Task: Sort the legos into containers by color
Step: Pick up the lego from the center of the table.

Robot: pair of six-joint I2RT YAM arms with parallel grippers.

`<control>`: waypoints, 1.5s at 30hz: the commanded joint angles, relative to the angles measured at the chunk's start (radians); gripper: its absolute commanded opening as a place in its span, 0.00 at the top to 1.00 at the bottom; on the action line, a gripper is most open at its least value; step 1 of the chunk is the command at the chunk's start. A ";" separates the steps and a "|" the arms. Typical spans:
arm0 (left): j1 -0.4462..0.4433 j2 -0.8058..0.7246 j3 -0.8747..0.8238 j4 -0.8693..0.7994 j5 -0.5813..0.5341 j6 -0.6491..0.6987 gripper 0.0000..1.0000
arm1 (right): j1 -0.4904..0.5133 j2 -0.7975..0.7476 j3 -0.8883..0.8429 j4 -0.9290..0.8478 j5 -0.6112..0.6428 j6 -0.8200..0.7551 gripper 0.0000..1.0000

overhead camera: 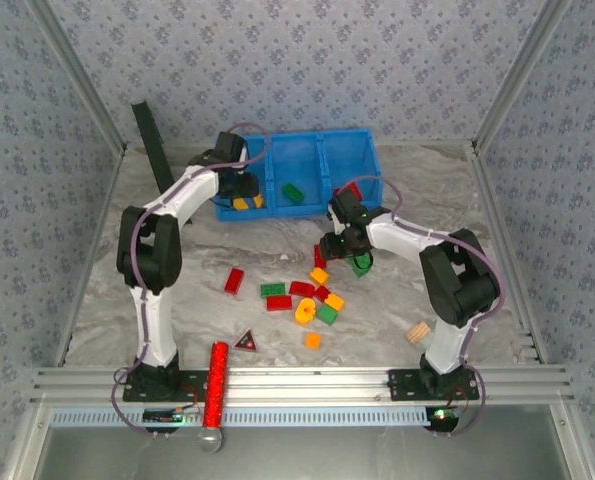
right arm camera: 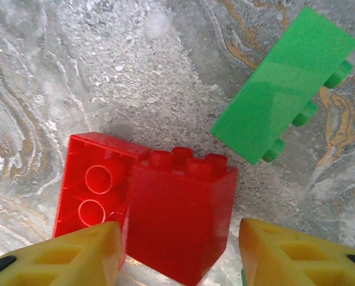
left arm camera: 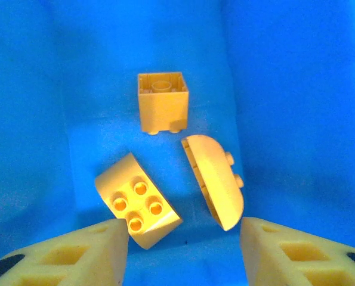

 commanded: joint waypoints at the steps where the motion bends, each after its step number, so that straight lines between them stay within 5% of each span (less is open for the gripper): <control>1: 0.005 -0.065 -0.012 -0.009 0.017 0.002 0.47 | -0.008 0.033 0.010 -0.012 0.002 -0.023 0.44; 23: -0.030 -0.226 -0.088 -0.077 0.042 0.009 0.45 | -0.038 0.102 0.015 -0.008 -0.002 -0.052 0.54; 30: -0.117 -0.334 -0.199 -0.169 0.042 0.043 0.44 | -0.040 0.121 0.027 -0.016 -0.014 -0.062 0.70; 45: -0.266 -0.525 -0.515 -0.244 0.187 -0.018 0.42 | -0.083 -0.137 0.163 -0.243 -0.014 -0.110 0.72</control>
